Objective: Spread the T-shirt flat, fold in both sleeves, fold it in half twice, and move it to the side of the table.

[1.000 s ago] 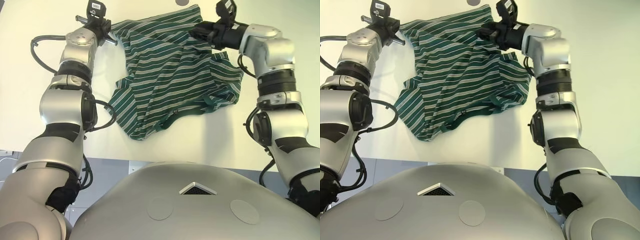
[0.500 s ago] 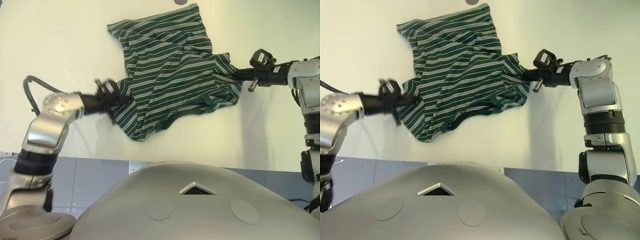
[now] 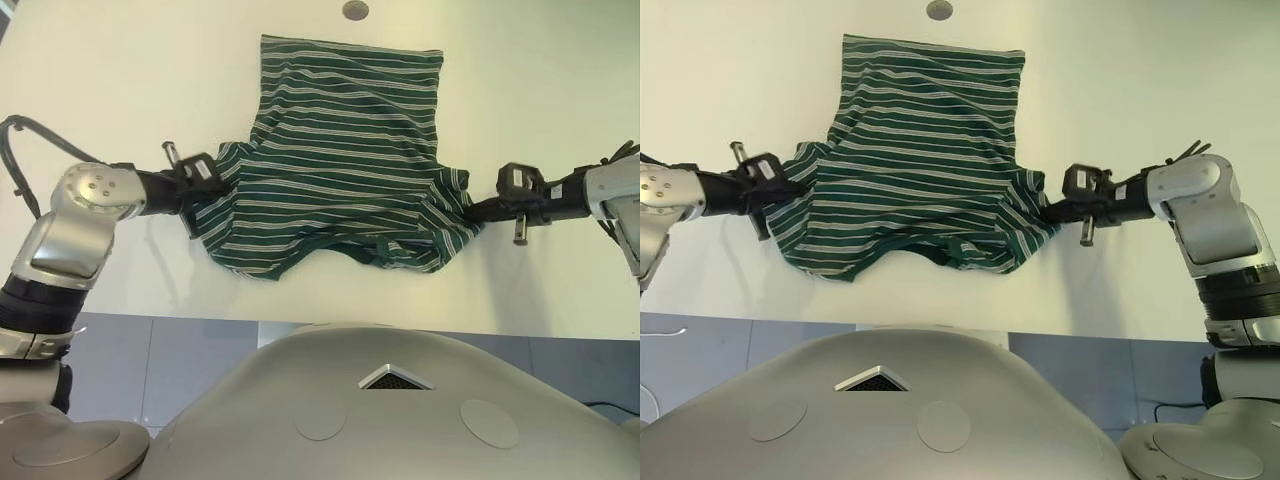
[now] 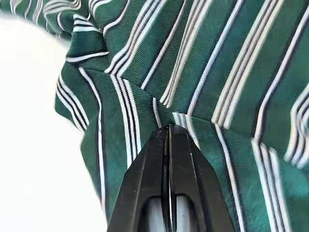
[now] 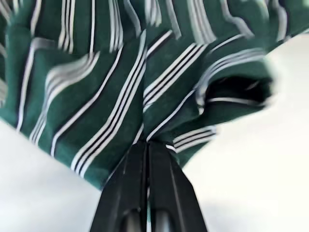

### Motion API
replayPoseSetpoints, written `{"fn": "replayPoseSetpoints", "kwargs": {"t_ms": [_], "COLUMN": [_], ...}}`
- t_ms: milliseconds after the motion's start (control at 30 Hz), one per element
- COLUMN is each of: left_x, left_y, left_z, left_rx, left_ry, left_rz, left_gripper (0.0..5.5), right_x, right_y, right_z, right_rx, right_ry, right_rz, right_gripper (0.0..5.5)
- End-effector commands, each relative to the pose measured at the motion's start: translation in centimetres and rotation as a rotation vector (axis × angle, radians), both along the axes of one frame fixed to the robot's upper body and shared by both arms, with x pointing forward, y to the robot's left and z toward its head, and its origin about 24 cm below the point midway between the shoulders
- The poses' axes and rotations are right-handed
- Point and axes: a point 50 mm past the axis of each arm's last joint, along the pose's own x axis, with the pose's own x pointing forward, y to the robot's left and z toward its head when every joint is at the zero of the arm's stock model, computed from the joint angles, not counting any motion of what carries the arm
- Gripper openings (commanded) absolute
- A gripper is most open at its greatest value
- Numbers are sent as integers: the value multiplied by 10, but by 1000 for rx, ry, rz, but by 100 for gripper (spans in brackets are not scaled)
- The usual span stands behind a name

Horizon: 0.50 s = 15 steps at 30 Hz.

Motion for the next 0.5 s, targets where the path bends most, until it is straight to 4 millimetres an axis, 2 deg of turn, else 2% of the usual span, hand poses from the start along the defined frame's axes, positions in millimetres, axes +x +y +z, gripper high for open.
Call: {"fn": "replayPoseSetpoints", "kwargs": {"t_ms": [33, 133, 267, 400, 500], "left_x": [0, -6, -18, -19, -12], "left_y": [12, 38, 62, 83, 83], "left_z": [29, 39, 18, -3, -14], "left_rx": [-213, -273, -301, -276, -329], "left_ry": [-53, -54, 107, 214, 291], "left_rz": [196, 424, 635, 711, 705], "left_gripper": [76, 96, 96, 96, 96], "right_x": [24, 25, 1, -10, -11], "right_y": [7, 13, 37, 55, 59], "right_z": [39, 59, 41, 37, 34], "right_rx": [147, 257, 330, 393, 401], "right_ry": [-111, -145, -130, -149, -158], "right_rz": [-113, -179, -239, -316, -350], "right_gripper": [62, 116, 116, 116, 116]}}
